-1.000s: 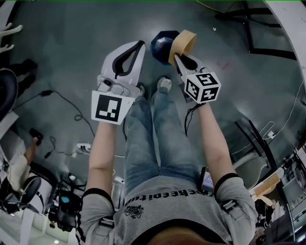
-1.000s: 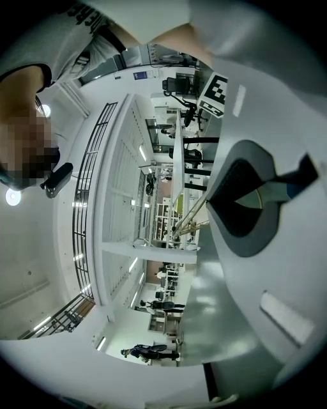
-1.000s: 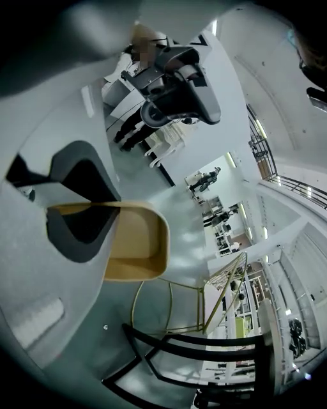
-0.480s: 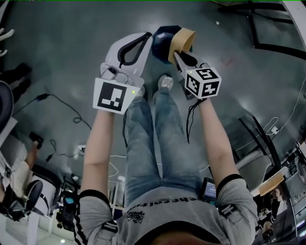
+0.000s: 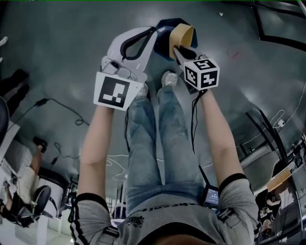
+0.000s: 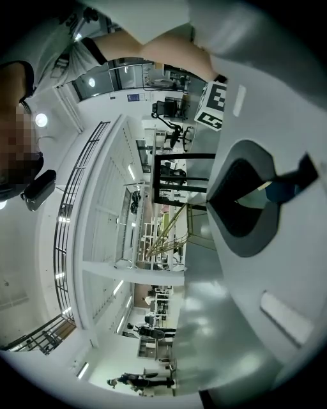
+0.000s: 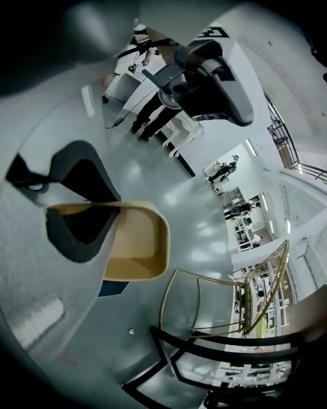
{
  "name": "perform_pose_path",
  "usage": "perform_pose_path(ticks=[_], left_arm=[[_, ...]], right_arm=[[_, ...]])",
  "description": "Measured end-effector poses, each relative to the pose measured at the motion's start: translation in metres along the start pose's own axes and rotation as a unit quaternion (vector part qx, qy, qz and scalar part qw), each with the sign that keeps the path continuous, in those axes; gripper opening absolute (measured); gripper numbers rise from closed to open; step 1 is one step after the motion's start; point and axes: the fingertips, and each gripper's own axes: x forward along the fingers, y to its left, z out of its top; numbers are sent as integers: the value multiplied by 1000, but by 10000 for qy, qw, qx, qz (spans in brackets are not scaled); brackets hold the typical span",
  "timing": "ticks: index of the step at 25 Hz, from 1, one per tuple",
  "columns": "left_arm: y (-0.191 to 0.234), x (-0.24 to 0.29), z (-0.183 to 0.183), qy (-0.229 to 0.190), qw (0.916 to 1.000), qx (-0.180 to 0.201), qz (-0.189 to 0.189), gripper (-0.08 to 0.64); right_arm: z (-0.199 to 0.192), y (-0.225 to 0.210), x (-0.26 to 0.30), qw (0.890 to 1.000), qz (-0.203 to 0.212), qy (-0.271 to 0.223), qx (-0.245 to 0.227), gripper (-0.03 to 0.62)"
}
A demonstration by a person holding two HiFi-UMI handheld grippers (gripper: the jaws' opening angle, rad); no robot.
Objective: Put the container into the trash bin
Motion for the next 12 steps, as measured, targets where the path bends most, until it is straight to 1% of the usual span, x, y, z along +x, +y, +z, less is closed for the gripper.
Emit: perform_pose_path(ticks=[3,8,11,12], left_arm=[[-4,0,-12,101,9998,28,-144,20],[-9,4,-40,439,9975,346,-436,20],[-5,6,-49,432,9979,240,-423,20],[-4,7,-52,453,9977,262,-434,20]], right_arm=[[-9,-3,11,9999,-40,89,57,21],[-25,-16,31,9994,-118,268,169,21],[-33,-25,43,9989,-165,370,237,21],[-35,-28,47,9988,-174,388,248,21]])
